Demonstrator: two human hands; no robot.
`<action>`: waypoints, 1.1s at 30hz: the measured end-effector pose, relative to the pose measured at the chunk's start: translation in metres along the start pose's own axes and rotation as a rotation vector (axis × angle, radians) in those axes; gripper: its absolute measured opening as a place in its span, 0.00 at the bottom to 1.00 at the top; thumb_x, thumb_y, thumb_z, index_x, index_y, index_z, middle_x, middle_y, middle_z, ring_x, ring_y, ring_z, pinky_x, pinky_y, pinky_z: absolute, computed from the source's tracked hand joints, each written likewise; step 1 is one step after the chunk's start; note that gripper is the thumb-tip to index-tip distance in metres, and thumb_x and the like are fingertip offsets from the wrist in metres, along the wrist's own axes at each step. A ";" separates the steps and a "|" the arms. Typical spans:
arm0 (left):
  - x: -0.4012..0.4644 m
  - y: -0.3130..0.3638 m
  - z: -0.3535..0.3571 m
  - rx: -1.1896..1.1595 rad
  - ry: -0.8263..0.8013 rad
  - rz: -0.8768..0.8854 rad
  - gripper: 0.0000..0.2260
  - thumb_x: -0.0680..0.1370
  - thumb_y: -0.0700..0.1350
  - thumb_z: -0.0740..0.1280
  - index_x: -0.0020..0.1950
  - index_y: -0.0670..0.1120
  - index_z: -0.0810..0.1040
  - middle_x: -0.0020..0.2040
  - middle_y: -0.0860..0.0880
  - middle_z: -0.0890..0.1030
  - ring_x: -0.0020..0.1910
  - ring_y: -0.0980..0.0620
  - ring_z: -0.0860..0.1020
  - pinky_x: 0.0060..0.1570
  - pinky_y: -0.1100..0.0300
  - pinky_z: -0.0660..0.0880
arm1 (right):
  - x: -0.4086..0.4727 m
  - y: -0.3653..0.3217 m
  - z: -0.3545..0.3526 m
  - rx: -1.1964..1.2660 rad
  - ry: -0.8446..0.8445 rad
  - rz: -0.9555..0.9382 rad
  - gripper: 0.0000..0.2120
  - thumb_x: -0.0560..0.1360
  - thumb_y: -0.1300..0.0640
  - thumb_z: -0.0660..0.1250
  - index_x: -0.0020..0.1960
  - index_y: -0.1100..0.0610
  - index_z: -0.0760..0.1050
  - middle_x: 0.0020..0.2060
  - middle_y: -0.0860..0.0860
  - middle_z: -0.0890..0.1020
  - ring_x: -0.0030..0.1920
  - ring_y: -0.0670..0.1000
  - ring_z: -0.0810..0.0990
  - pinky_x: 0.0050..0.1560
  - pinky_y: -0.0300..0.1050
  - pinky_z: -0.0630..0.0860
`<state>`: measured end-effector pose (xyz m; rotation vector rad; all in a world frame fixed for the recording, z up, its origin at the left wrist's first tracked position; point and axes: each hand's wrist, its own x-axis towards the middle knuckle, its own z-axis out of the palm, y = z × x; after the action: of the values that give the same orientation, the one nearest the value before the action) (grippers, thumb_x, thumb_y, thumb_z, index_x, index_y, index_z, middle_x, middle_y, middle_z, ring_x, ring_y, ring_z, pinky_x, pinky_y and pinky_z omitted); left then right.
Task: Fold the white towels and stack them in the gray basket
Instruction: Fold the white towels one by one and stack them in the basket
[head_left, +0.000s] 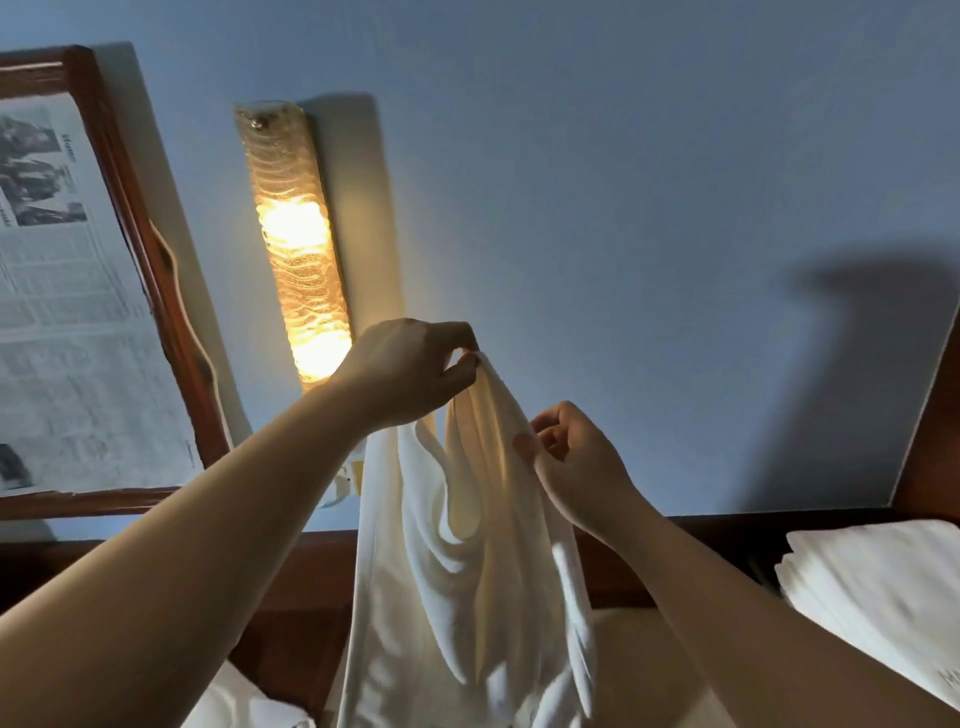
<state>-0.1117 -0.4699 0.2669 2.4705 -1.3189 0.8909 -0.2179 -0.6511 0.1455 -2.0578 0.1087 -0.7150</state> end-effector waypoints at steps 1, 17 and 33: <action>-0.002 0.000 0.000 0.000 0.000 0.000 0.12 0.84 0.56 0.64 0.63 0.53 0.80 0.34 0.62 0.73 0.37 0.56 0.79 0.46 0.54 0.82 | -0.002 0.000 0.002 -0.044 0.018 -0.029 0.06 0.82 0.50 0.69 0.53 0.49 0.73 0.39 0.45 0.80 0.39 0.41 0.81 0.36 0.33 0.76; -0.001 0.000 -0.010 0.086 0.093 0.026 0.10 0.83 0.53 0.66 0.57 0.51 0.82 0.38 0.56 0.77 0.36 0.53 0.78 0.39 0.59 0.76 | -0.007 0.034 -0.006 -0.408 0.220 0.098 0.06 0.74 0.62 0.68 0.42 0.54 0.72 0.36 0.49 0.77 0.38 0.53 0.76 0.36 0.45 0.66; -0.028 -0.014 0.051 -0.134 -0.265 -0.286 0.16 0.78 0.56 0.71 0.66 0.59 0.78 0.38 0.56 0.82 0.39 0.57 0.80 0.48 0.55 0.81 | 0.023 0.025 -0.087 -0.170 -0.105 0.071 0.17 0.82 0.43 0.64 0.43 0.54 0.79 0.31 0.45 0.79 0.34 0.45 0.75 0.38 0.49 0.71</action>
<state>-0.0910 -0.4644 0.2113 2.6451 -1.0160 0.4084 -0.2402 -0.7383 0.1712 -2.2377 0.1874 -0.5695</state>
